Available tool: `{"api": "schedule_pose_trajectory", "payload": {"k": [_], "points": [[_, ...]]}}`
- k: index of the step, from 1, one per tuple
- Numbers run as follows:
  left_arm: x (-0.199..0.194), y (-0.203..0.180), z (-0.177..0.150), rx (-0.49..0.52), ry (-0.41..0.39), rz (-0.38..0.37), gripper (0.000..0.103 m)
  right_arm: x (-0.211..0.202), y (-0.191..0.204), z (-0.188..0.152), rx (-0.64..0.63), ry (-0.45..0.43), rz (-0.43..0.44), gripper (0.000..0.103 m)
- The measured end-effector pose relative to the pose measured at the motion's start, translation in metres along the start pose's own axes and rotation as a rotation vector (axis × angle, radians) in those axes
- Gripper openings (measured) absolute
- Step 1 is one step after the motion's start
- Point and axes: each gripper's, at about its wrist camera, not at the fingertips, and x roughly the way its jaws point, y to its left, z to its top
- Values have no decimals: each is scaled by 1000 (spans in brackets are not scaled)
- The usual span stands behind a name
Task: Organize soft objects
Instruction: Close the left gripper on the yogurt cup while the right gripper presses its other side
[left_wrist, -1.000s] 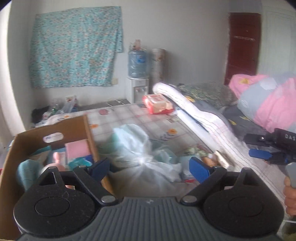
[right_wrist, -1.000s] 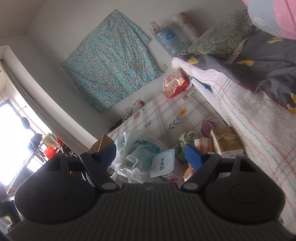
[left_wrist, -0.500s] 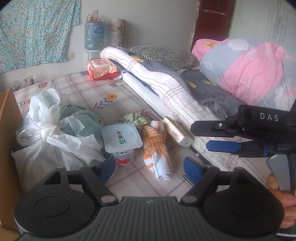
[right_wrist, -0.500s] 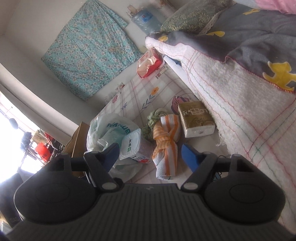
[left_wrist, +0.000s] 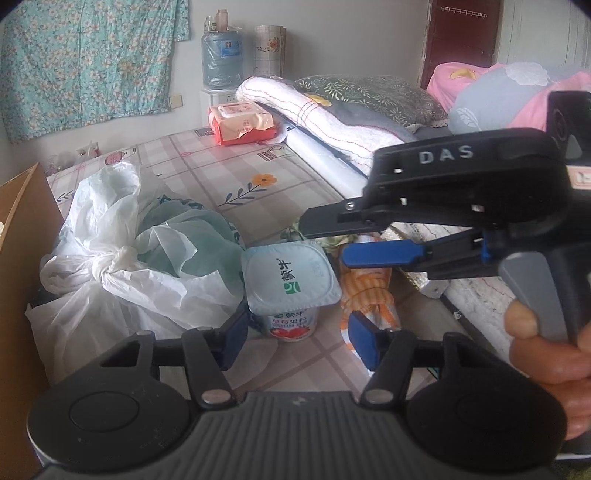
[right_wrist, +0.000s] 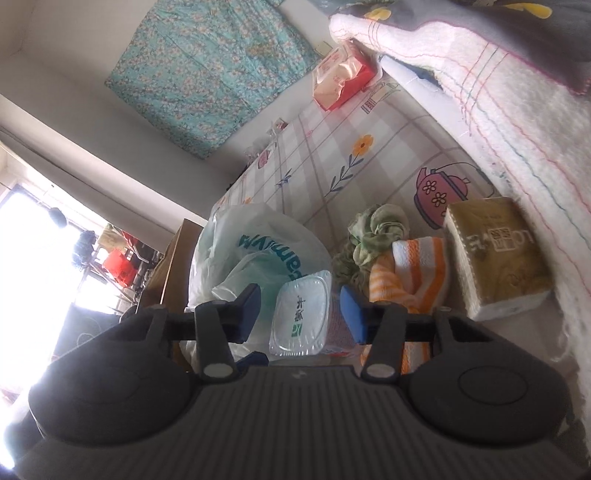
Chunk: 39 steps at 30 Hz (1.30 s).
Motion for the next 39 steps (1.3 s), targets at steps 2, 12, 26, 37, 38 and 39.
{"api": "schedule_pose_trajectory", "payload": {"k": [2, 12, 26, 37, 38, 39], "points": [[5, 1, 1, 0, 6, 2, 61, 18, -1, 3, -3, 30, -19, 45], [12, 11, 0, -42, 16, -36, 49, 25, -11, 3, 8, 83, 14, 33], [-20, 21, -26, -46, 102, -142, 49, 0, -5, -35, 29, 138, 22, 33], [-9, 11, -27, 13, 78, -108, 51, -2, -10, -37, 47, 130, 40, 33], [-7, 10, -27, 13, 77, -104, 51, -2, -10, -37, 48, 128, 41, 33], [-6, 11, -27, 13, 75, -101, 51, -2, -10, -37, 48, 127, 41, 33]]}}
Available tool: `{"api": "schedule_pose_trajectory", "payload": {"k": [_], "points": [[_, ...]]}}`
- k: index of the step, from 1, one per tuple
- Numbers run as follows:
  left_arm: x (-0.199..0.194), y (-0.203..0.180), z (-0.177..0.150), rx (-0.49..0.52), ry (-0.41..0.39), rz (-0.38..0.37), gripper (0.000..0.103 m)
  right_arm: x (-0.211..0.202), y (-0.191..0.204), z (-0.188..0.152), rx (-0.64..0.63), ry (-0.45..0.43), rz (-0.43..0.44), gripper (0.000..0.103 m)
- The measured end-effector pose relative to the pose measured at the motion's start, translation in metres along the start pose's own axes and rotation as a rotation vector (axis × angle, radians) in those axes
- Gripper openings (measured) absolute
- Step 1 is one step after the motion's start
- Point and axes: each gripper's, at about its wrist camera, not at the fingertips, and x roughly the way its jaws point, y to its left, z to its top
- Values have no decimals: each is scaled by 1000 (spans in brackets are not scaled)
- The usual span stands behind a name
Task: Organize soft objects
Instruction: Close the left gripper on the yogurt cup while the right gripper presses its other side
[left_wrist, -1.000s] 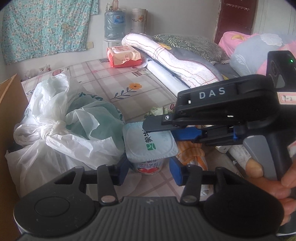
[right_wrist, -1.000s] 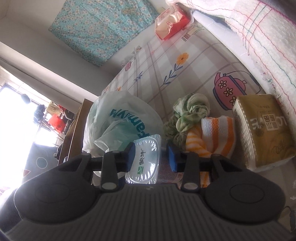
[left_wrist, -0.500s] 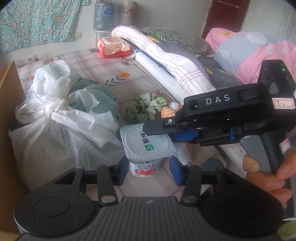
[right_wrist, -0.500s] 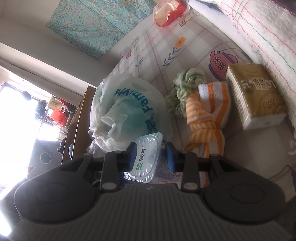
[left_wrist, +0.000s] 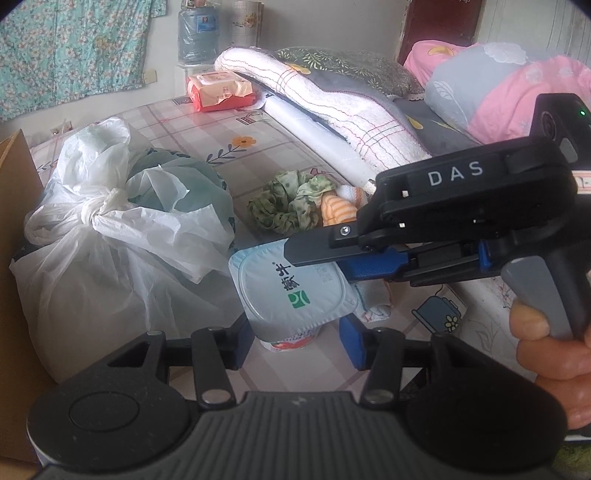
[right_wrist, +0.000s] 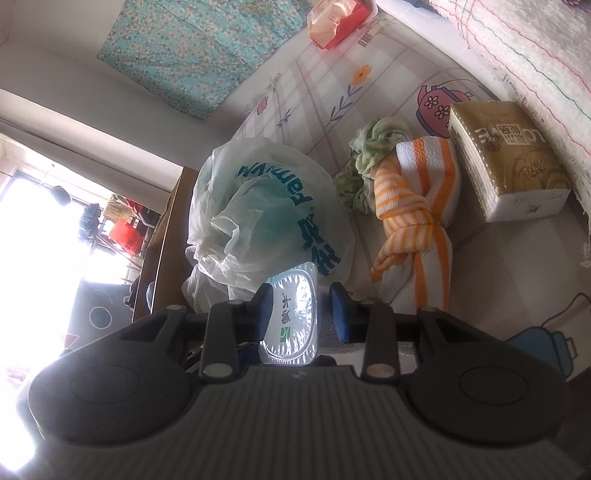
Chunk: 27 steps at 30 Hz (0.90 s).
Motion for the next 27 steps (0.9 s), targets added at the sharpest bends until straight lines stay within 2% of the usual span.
{"api": "schedule_pose_trajectory", "payload": {"k": [7, 13, 27], "points": [[0, 0, 1, -8, -29, 18, 50, 1, 2, 1, -5, -3, 11, 33], [-3, 6, 0, -35, -30, 18, 45, -2, 5, 3, -7, -9, 36, 34], [-5, 7, -4, -20, -34, 5, 42, 0, 2, 0, -16, -20, -2, 32]]}}
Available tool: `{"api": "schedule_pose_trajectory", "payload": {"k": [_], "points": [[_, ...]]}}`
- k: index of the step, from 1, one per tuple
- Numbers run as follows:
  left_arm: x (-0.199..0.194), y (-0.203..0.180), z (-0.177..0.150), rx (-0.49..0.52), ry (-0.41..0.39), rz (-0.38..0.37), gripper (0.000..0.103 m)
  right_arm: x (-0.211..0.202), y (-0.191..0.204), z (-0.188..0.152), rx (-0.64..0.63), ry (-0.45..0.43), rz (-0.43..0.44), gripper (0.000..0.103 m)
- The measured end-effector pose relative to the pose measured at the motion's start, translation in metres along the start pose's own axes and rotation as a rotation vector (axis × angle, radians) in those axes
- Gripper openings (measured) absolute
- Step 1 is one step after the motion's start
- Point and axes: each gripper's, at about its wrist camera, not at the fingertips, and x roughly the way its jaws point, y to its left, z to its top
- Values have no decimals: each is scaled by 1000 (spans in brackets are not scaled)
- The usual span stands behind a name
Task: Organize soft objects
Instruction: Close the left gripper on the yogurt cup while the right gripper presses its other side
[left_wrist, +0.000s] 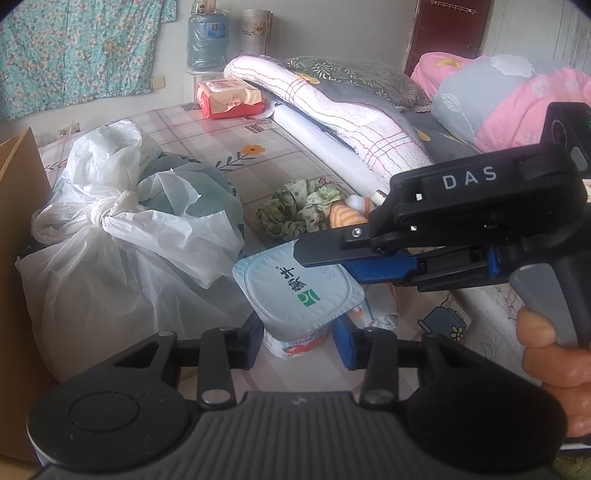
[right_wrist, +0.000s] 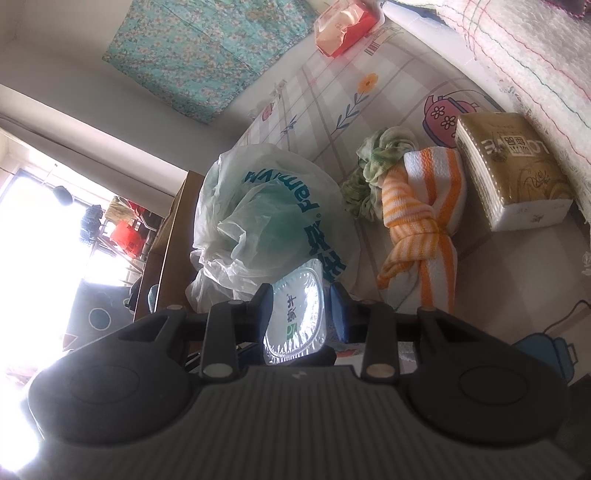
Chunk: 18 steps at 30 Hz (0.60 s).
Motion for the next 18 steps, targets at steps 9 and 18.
{"api": "schedule_pose_trajectory", "payload": {"k": [9, 18], "points": [[2, -1, 1, 9, -4, 5, 43, 7, -5, 2, 8, 2, -6, 29], [14, -3, 6, 24, -4, 15, 53, 12, -8, 2, 13, 9, -10, 28]]}}
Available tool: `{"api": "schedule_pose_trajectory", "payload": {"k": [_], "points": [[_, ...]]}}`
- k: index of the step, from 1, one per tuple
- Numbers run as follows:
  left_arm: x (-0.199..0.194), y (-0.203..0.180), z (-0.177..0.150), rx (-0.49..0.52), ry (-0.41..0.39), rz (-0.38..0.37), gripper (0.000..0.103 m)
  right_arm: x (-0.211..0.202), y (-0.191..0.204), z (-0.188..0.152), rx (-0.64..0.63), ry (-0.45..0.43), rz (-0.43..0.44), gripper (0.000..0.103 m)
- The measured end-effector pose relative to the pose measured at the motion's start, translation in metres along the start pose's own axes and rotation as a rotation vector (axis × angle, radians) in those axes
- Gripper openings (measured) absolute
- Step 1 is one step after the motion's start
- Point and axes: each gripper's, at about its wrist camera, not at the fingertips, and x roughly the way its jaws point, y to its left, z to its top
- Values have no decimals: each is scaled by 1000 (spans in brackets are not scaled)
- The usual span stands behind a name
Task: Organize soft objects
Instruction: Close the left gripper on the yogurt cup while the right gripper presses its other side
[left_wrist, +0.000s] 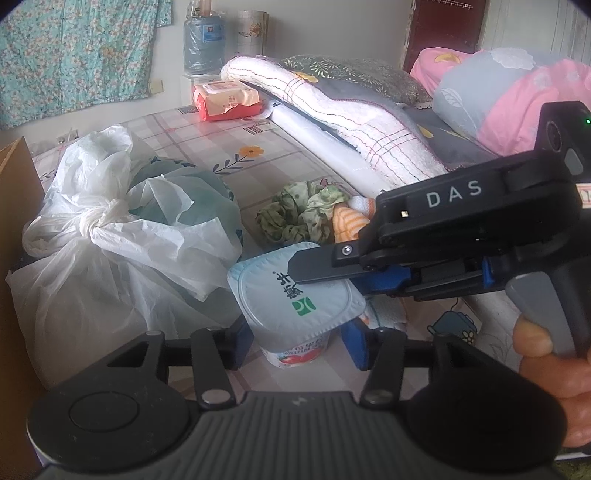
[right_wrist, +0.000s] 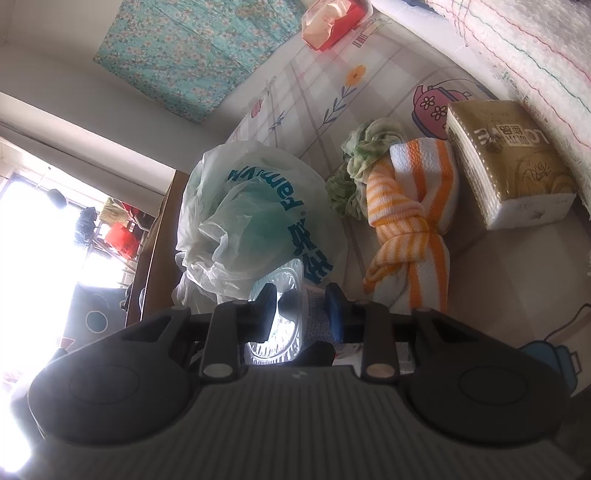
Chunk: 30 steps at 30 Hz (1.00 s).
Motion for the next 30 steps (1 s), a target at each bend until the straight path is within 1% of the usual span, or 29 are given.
{"api": "schedule_pose_trajectory", "payload": {"k": [3, 6, 10, 30], "points": [[2, 1, 1, 0, -9, 3, 52, 2, 1, 1, -8, 2, 1, 28], [2, 0, 1, 2, -16, 14, 50, 2, 3, 1, -7, 6, 2, 29], [-1, 4, 0, -23, -16, -9, 49, -1, 6, 1, -12, 7, 3, 30], [-24, 4, 1, -17, -63, -17, 49, -19, 23, -2, -41, -17, 16, 31]]}}
